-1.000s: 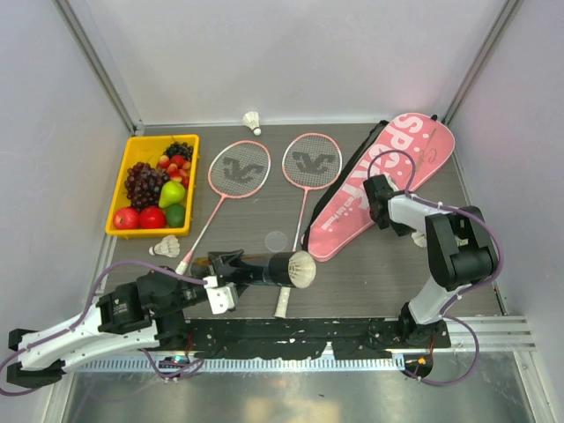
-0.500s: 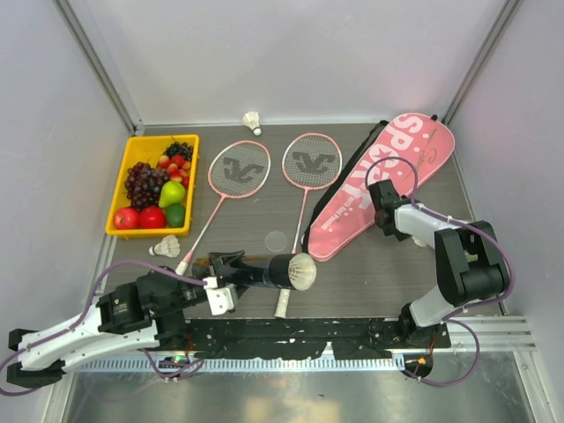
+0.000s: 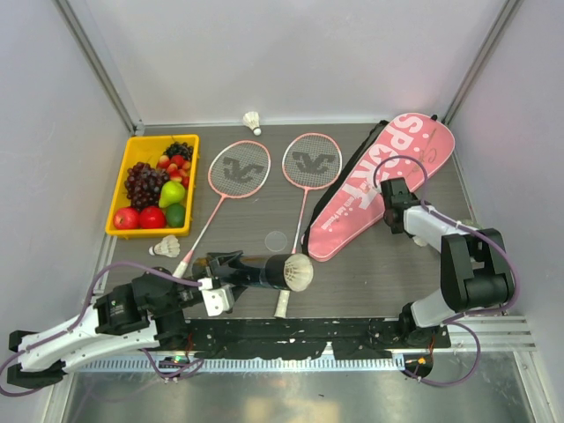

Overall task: Pack up the badminton gear
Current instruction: Pick up the shuttlecock at the center of the board.

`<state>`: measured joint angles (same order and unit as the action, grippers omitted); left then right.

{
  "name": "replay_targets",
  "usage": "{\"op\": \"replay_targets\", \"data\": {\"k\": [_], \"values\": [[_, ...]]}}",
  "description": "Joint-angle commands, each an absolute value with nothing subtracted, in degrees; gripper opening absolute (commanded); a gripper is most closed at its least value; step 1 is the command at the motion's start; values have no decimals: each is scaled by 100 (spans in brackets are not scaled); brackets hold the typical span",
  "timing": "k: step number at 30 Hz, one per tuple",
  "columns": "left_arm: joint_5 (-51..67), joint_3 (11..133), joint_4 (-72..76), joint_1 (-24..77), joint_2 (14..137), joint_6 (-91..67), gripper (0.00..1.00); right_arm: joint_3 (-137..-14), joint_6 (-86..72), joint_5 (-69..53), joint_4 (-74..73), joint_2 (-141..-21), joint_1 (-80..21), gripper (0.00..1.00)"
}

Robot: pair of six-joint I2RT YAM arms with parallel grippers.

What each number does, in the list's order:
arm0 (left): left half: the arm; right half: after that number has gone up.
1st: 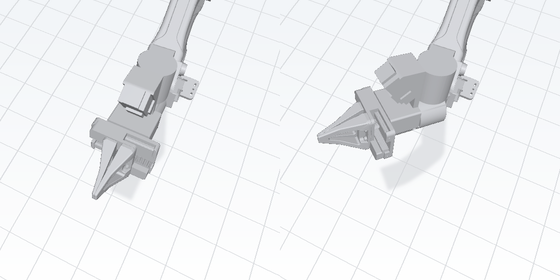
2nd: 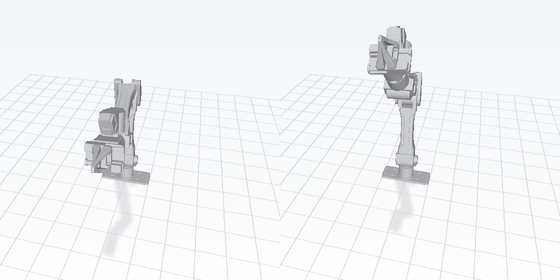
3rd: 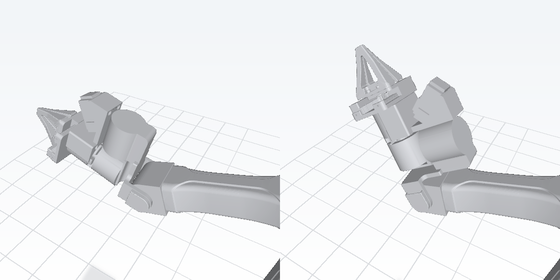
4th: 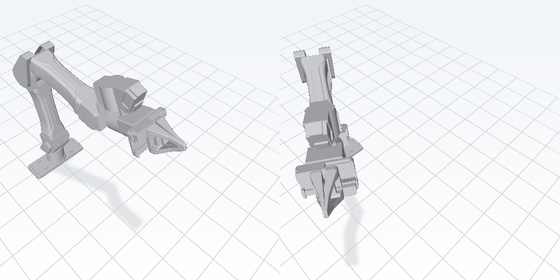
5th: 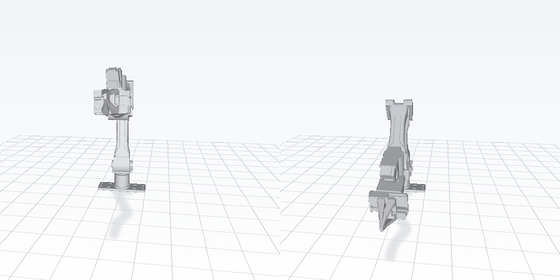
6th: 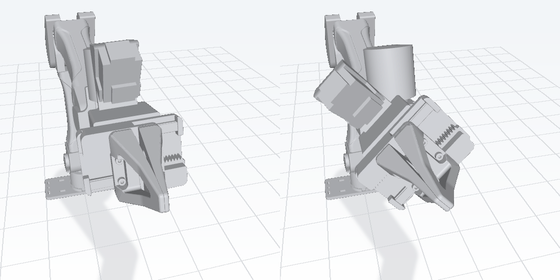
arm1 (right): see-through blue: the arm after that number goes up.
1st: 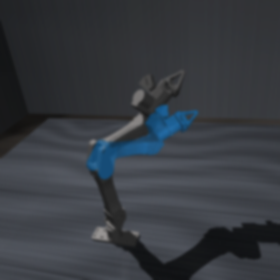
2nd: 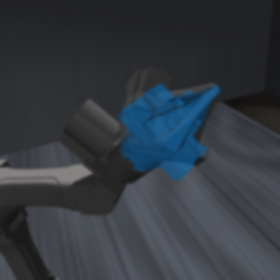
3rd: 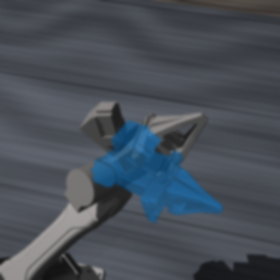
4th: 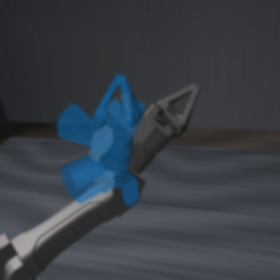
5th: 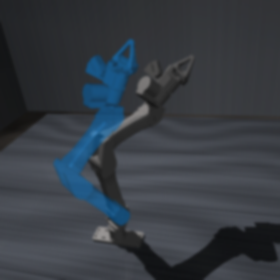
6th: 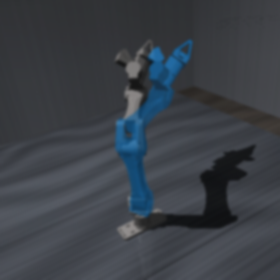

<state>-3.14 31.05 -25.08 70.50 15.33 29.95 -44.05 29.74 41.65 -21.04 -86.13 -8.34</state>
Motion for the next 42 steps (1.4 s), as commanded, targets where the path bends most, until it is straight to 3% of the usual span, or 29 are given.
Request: {"op": "replay_targets", "data": {"k": [1,11,18,34,39,42], "values": [[-228,3199,-1978,7058,1476,2953,0,-4500,3138,4131,-1802,-8613,-782,43],[-255,3164,-1960,7058,1415,2971,0,-4649,3164,4087,-1802,-8886,-589,31],[-290,3173,-1951,7058,1476,2979,0,-5097,2884,3877,-2591,-8763,-580,5],[-597,3015,-1872,7066,1714,3067,0,-7714,698,3051,-5359,-7506,-765,5],[-720,2988,-1828,7066,1810,3059,0,-8060,-391,1156,-5162,-6980,-887,5],[-940,3032,-1758,7066,1986,2927,0,-7911,-825,678,-4791,-6410,-1404,5]]}}
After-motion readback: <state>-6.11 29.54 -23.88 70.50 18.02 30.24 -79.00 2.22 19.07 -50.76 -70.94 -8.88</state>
